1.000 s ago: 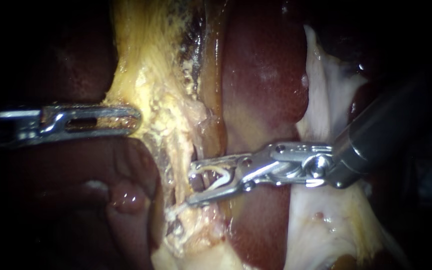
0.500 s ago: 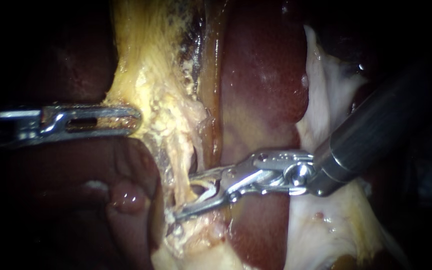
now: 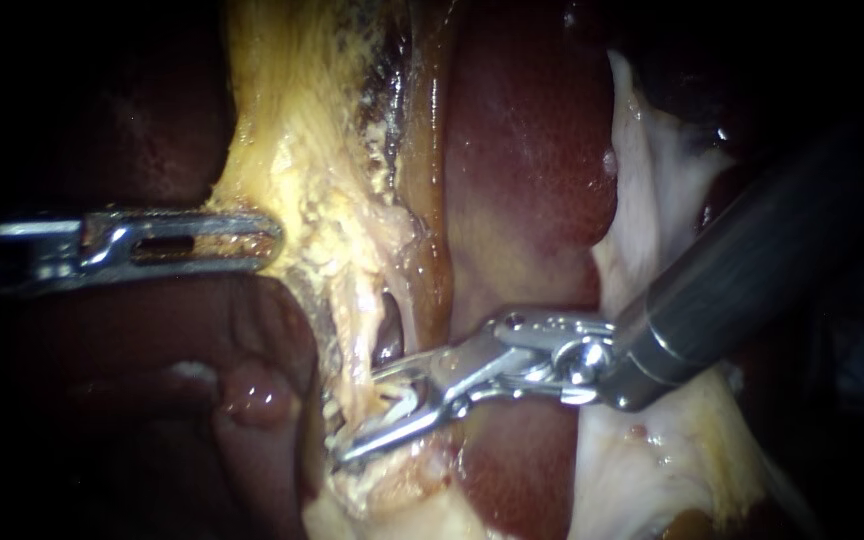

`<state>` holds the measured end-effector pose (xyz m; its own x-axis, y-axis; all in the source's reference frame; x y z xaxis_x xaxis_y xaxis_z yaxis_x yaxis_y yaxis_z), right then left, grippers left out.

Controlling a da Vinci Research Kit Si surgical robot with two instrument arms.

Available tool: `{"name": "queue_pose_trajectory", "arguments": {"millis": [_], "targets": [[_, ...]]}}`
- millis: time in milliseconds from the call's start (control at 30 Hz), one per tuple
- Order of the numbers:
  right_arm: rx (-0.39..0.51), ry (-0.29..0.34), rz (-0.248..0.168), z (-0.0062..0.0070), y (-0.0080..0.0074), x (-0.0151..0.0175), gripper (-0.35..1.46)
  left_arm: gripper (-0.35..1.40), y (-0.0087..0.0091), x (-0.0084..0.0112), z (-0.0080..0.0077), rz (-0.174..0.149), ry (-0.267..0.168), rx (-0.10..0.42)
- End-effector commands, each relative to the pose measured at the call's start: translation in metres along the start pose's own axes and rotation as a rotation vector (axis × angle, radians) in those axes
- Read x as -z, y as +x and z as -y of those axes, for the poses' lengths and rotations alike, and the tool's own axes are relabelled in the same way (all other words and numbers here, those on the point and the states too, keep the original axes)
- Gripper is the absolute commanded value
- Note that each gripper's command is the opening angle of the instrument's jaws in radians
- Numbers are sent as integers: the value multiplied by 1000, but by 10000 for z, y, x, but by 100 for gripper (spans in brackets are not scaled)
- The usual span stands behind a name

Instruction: Clipping second clip left tube

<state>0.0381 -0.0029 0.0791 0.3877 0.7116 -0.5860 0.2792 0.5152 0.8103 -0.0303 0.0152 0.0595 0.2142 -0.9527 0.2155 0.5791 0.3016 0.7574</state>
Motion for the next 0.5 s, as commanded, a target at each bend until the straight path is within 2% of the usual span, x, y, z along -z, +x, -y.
{"name": "queue_pose_trajectory", "arguments": {"millis": [33,133,200,233,267,300,367,500], "targets": [[0,1,-1,0,0,-1,38,-35,0,0,0,0,-1,1],[3,11,-3,2,1,-2,30,-35,0,0,0,0,-1,1],[3,11,-3,3,0,-1,17,-35,0,0,0,0,-1,1],[3,11,-3,4,0,0,-1,-35,0,0,0,0,-1,1],[3,12,-3,4,0,1,-27,-35,0,0,0,0,-1,1],[3,2,-7,4,0,2,-35,-35,0,0,0,0,-1,1],[3,-17,-19,3,1,5,-35,-35,0,0,0,0,-1,1],[1,-22,-15,-2,-1,8,-35,-35,0,0,0,0,-1,1]]}}
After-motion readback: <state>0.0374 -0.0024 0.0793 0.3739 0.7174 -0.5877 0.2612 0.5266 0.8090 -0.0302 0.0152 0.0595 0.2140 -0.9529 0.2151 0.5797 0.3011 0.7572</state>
